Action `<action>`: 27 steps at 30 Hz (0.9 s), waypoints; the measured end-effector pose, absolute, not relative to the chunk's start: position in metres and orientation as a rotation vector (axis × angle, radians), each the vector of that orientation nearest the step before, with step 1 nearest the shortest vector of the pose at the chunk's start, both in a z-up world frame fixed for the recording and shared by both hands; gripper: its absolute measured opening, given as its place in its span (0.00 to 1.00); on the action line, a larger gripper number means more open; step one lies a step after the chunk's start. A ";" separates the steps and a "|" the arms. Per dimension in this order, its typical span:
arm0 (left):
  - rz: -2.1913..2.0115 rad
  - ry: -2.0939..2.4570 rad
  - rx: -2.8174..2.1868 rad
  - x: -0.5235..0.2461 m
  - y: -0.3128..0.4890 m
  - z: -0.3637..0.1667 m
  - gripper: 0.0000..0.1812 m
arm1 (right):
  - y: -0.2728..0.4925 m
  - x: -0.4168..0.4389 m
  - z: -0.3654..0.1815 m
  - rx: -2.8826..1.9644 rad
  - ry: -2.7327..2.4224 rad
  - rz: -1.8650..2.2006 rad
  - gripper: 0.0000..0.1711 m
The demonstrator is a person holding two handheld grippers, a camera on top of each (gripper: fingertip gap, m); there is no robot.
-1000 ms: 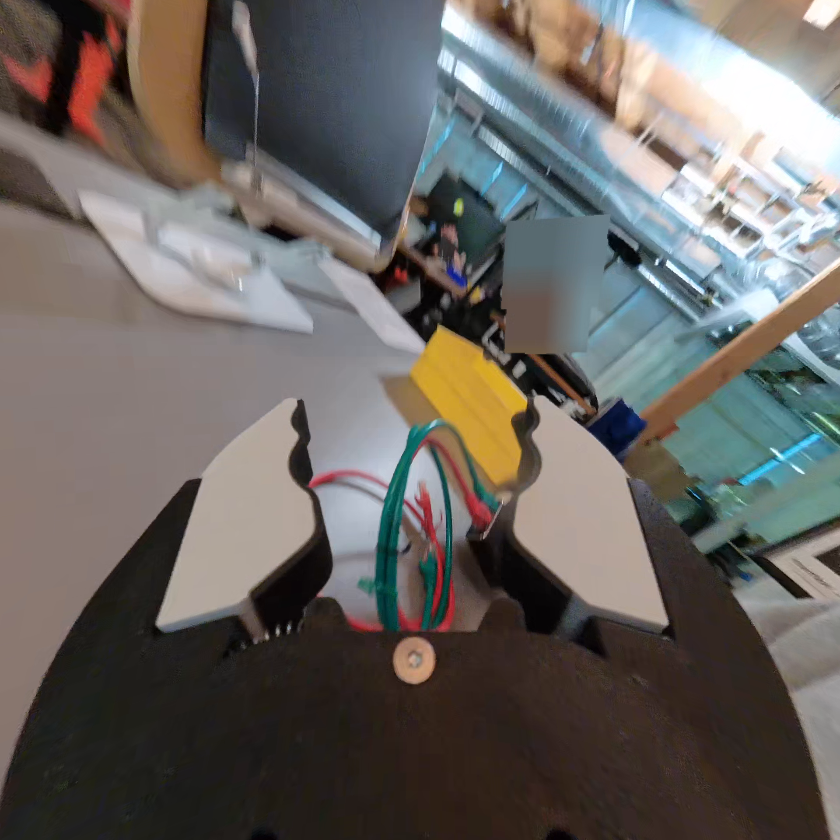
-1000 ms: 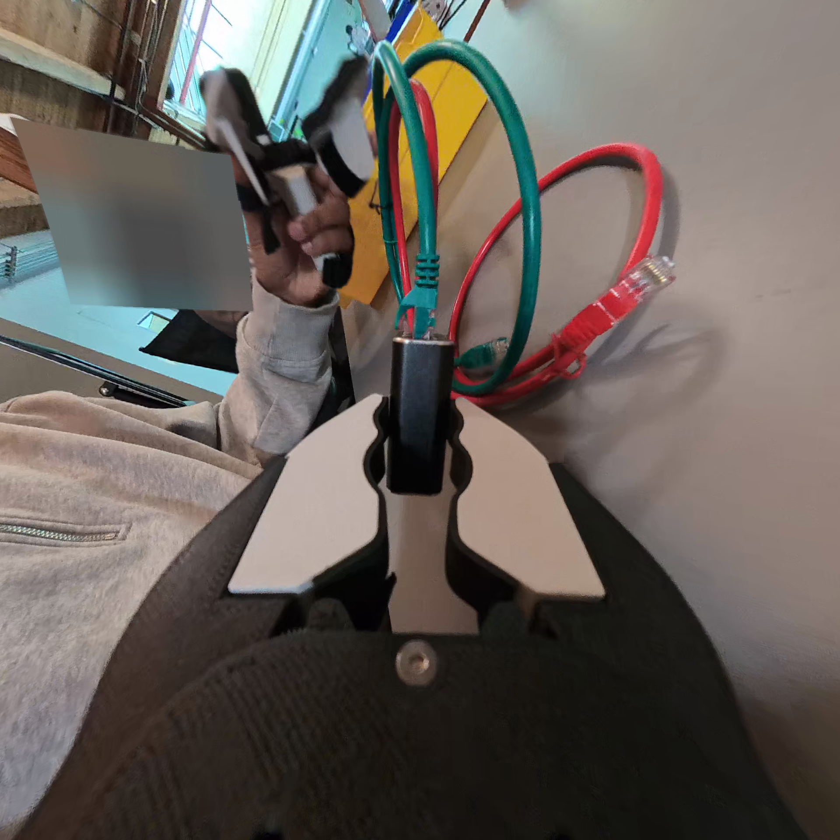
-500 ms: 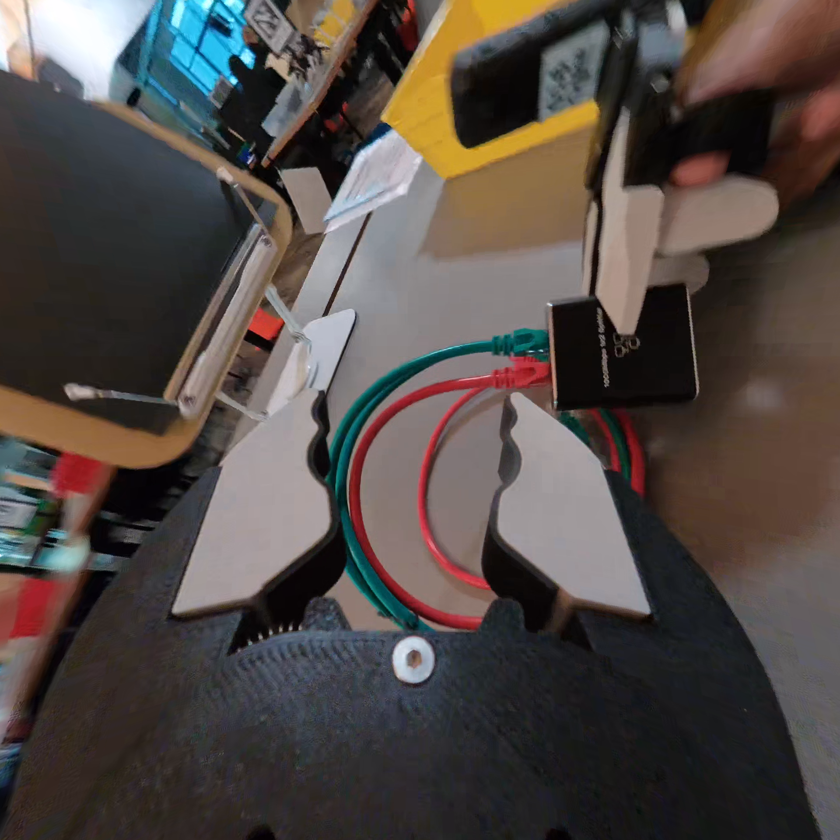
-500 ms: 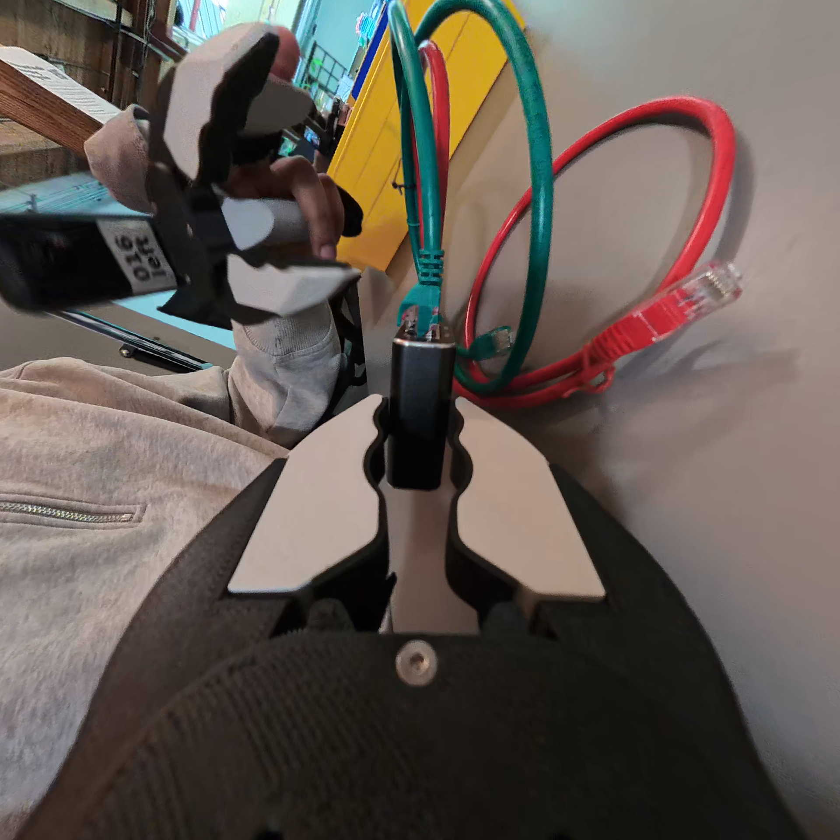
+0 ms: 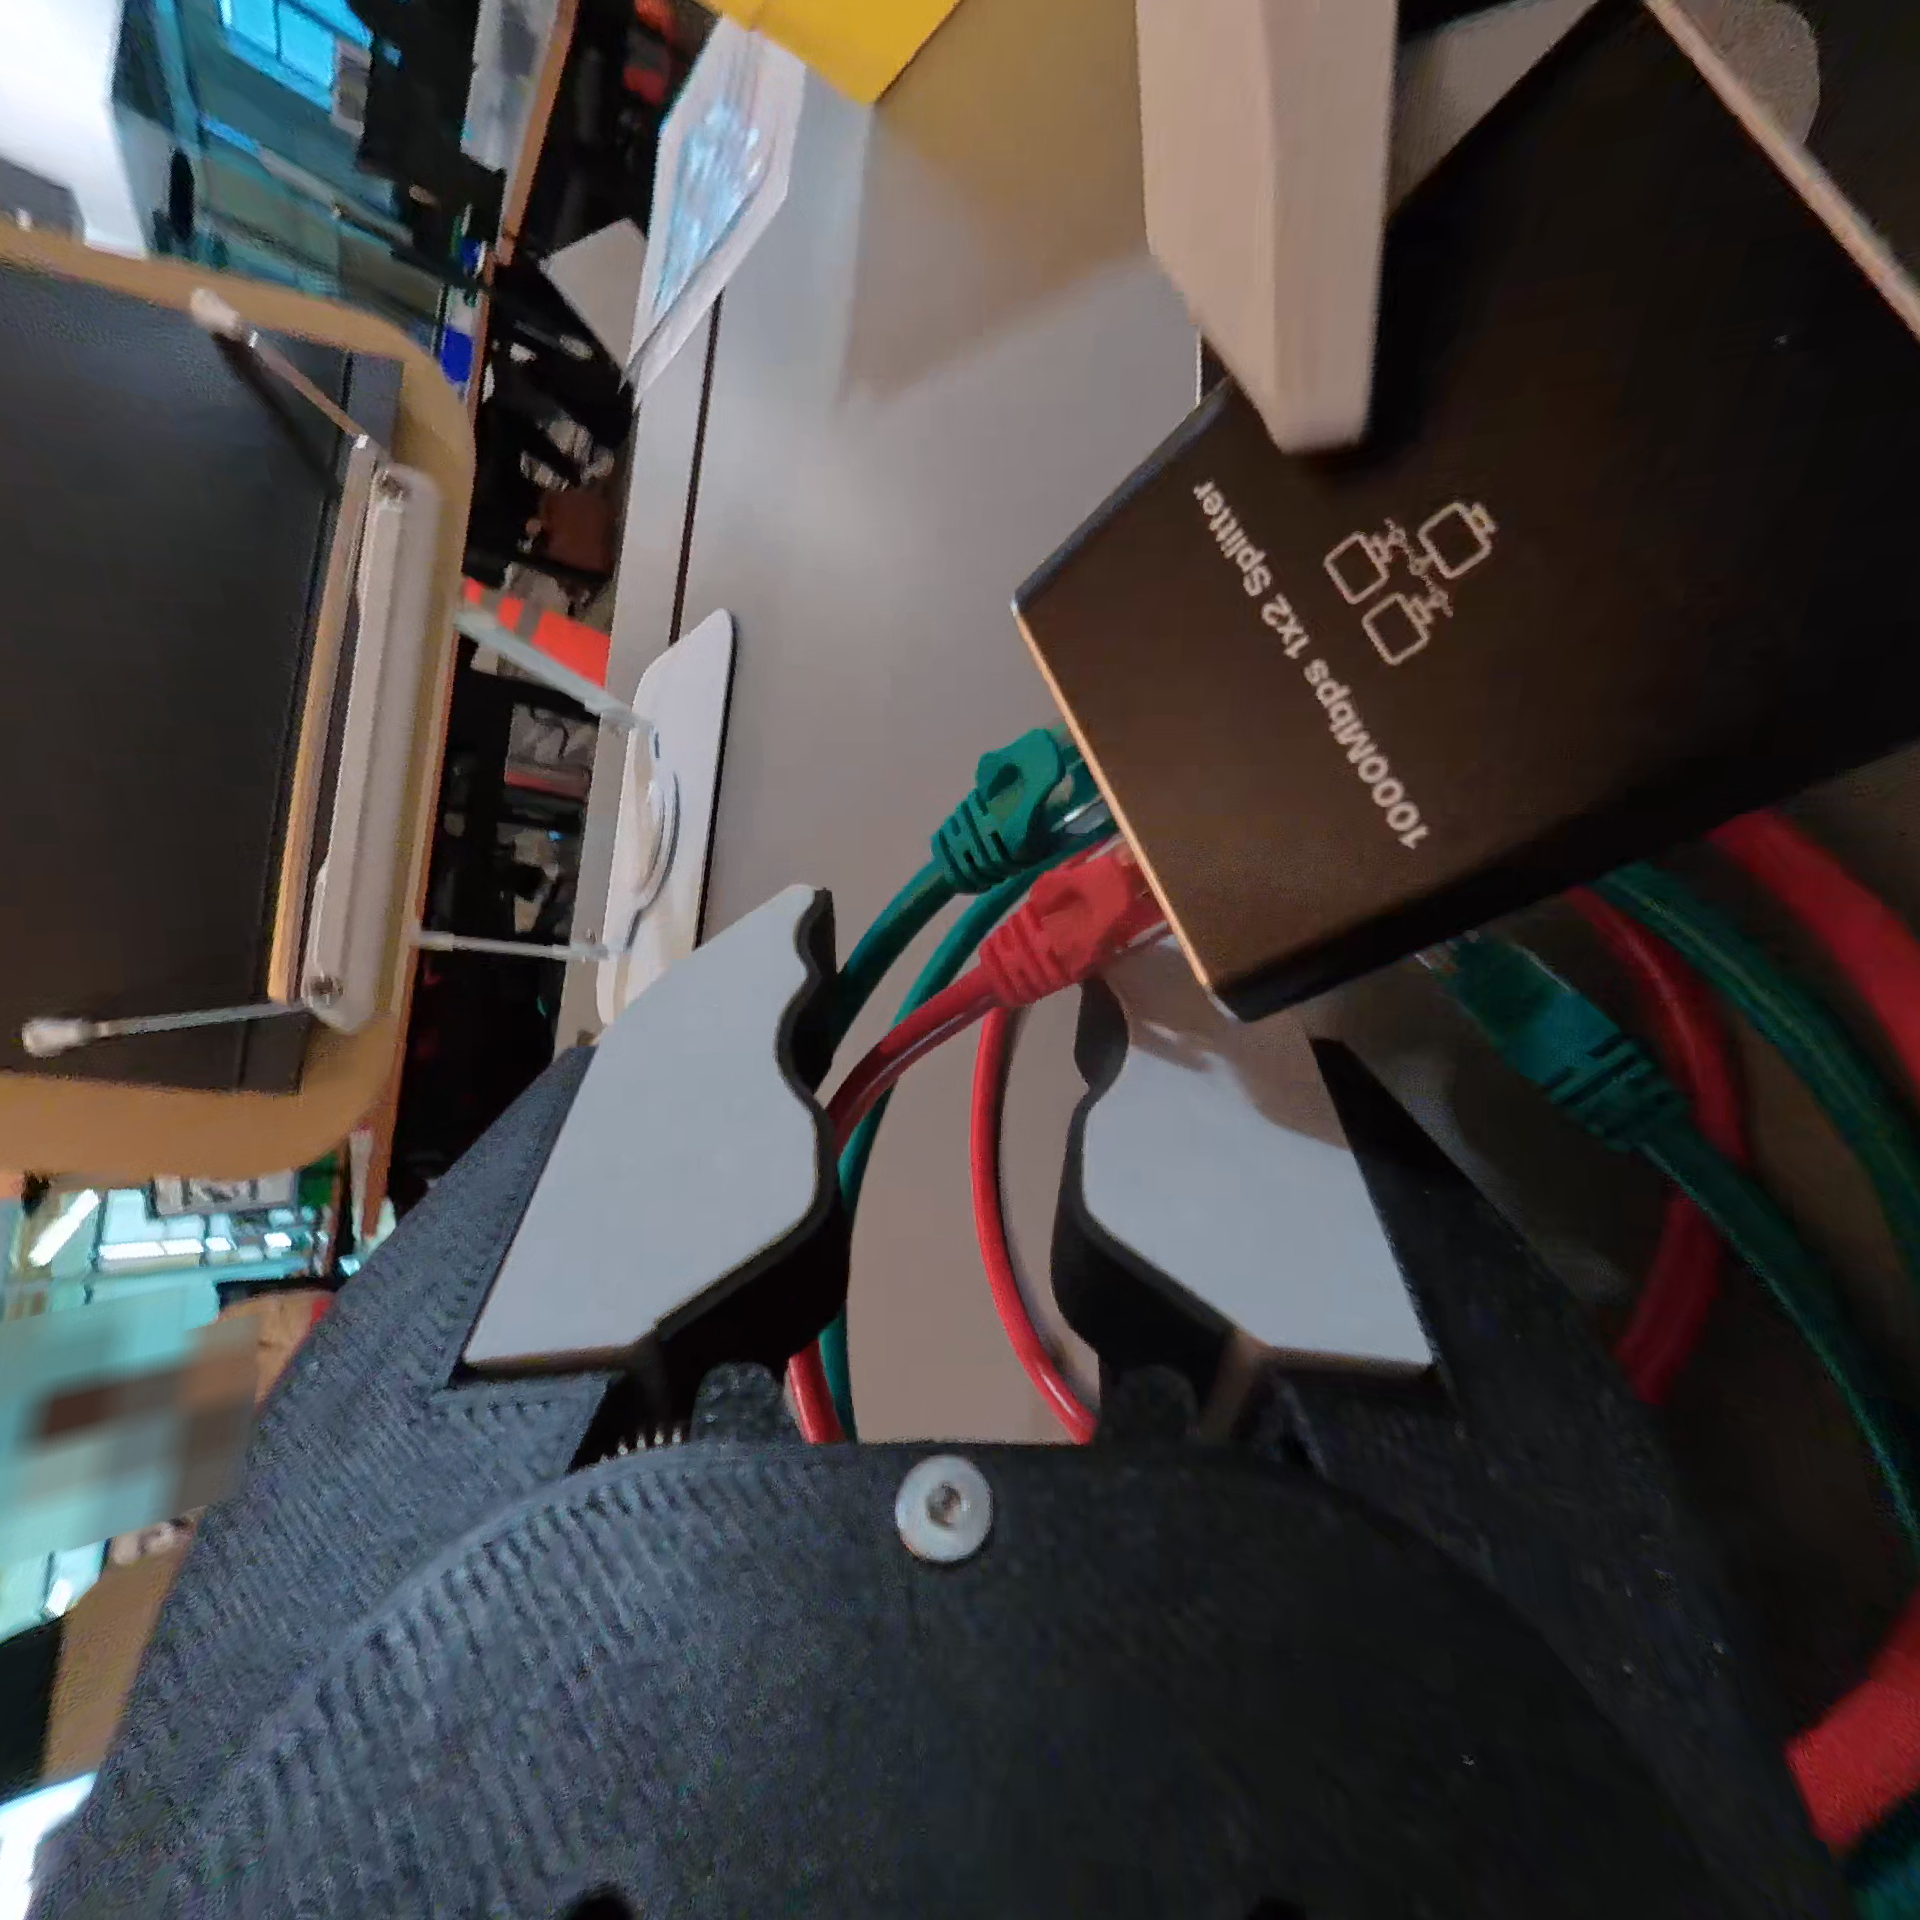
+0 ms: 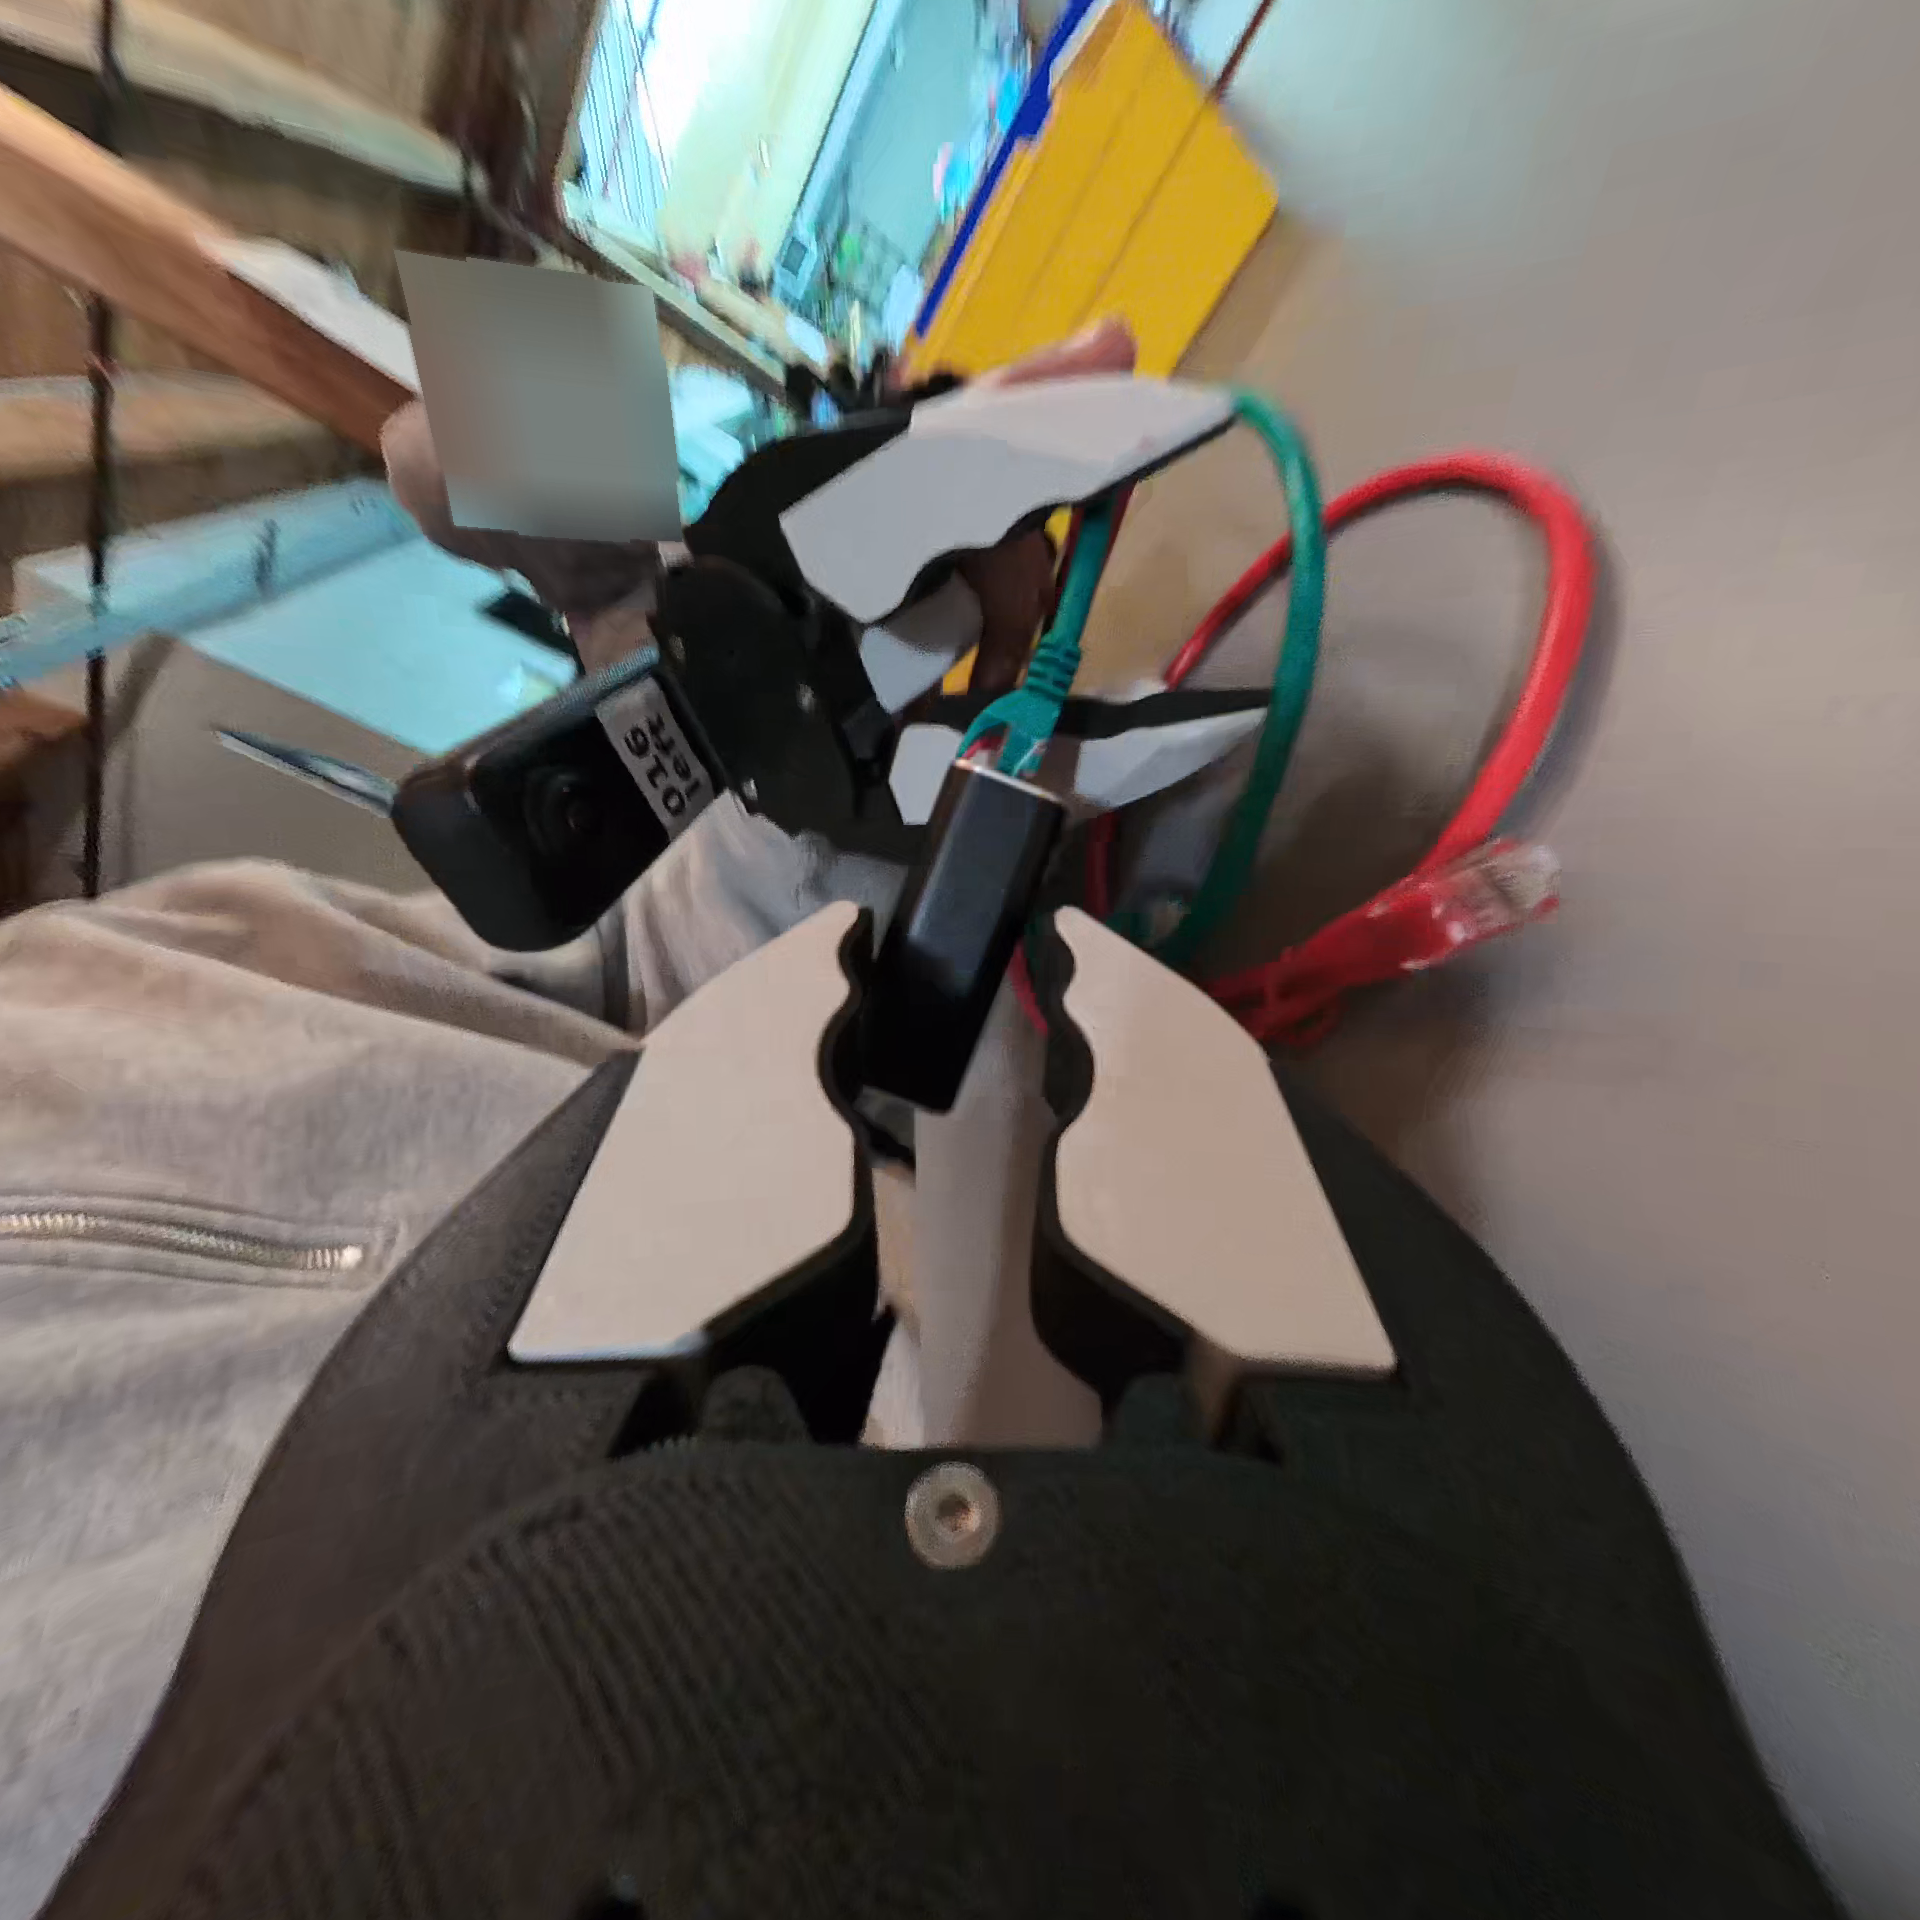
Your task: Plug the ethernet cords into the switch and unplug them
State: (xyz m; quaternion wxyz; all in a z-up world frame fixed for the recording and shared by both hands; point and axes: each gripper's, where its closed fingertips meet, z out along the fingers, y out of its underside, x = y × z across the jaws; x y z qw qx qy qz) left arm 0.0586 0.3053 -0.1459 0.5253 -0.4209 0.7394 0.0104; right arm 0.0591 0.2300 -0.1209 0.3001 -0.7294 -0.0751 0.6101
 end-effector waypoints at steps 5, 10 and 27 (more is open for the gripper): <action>0.010 1.656 -1.279 0.035 0.332 -0.148 0.24 | 0.252 0.093 -0.106 -1.794 -0.022 1.477 0.23; -0.063 1.619 -1.760 0.006 0.343 -0.172 0.22 | 0.249 0.086 -0.103 -1.780 -0.088 1.352 0.24; -0.705 1.573 -1.713 0.056 0.267 -0.151 0.38 | 0.252 0.067 -0.117 -1.824 -0.068 1.290 0.20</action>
